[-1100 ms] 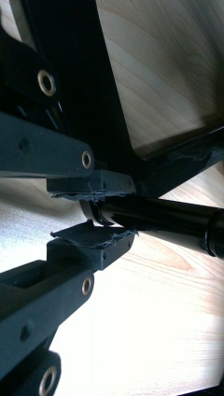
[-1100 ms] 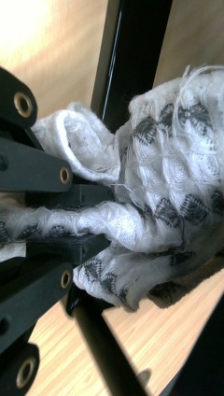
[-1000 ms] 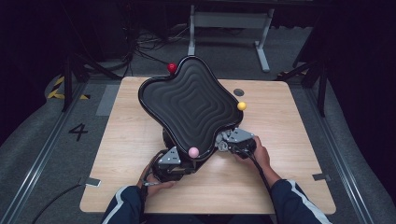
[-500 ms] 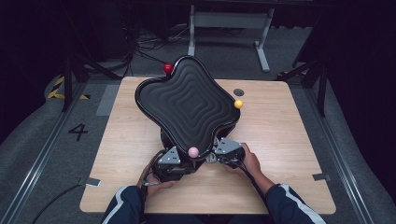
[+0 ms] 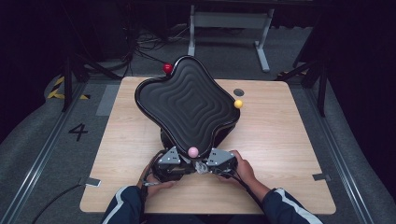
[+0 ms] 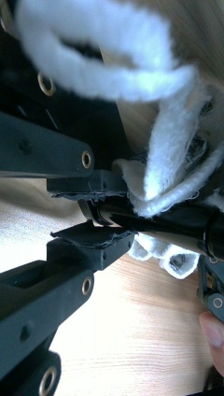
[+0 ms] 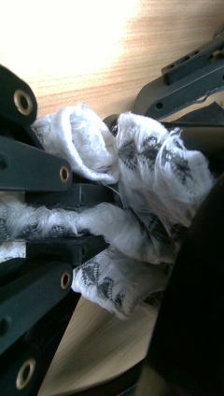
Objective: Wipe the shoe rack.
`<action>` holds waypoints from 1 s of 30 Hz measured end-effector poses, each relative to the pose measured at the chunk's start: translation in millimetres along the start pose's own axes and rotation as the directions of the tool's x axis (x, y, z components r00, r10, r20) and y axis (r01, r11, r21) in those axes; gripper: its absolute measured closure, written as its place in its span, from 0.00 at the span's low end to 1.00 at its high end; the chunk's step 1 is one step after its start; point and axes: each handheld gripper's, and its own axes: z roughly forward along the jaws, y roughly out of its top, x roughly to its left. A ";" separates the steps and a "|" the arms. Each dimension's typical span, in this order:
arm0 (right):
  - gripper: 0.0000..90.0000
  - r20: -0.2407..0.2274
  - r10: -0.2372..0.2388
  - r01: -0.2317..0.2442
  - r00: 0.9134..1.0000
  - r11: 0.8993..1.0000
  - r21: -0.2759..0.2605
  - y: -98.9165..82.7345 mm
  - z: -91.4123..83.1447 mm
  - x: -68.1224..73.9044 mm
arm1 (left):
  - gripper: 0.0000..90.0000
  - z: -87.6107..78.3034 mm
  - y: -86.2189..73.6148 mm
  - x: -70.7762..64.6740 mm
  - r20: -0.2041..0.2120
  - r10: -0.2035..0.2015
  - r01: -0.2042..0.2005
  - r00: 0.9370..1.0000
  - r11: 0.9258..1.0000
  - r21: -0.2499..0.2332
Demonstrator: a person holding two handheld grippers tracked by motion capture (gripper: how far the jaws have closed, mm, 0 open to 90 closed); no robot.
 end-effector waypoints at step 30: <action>0.88 0.173 0.193 -0.202 0.966 0.979 0.037 -42.4 -2.3 -80.9 | 0.77 -3.4 -2.9 -5.6 -0.008 -0.012 0.012 1.000 1.000 -0.016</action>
